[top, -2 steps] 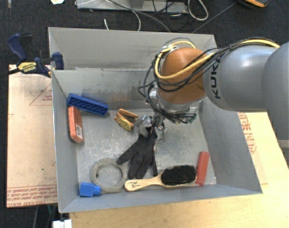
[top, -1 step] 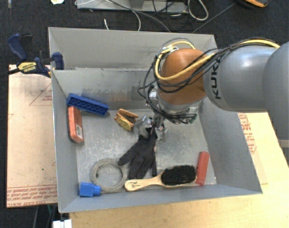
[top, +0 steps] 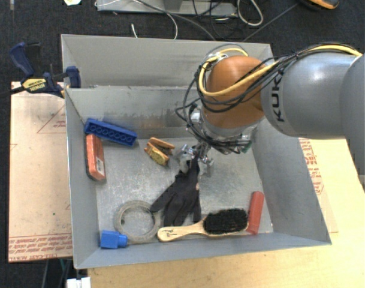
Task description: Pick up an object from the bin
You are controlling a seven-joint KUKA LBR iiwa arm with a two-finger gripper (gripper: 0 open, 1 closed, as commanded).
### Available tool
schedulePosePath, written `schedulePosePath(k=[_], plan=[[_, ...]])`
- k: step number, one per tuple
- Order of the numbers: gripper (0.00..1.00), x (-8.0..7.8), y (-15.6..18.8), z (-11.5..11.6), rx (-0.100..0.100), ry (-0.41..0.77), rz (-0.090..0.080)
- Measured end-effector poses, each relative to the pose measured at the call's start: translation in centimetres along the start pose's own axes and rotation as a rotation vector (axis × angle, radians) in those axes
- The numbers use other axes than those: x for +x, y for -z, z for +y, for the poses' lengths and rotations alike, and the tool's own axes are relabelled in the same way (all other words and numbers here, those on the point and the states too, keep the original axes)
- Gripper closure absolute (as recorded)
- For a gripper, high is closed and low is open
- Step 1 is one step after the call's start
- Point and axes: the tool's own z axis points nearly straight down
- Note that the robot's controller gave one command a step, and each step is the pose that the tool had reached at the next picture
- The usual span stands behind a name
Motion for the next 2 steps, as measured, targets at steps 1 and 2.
schedulePosePath(k=[1, 2], plan=[[1.0, -0.1, 2.9, -0.1, 0.001, -0.003, -0.001], [1.0, -0.1, 7.7, 0.0, -0.003, -0.004, 0.001]])
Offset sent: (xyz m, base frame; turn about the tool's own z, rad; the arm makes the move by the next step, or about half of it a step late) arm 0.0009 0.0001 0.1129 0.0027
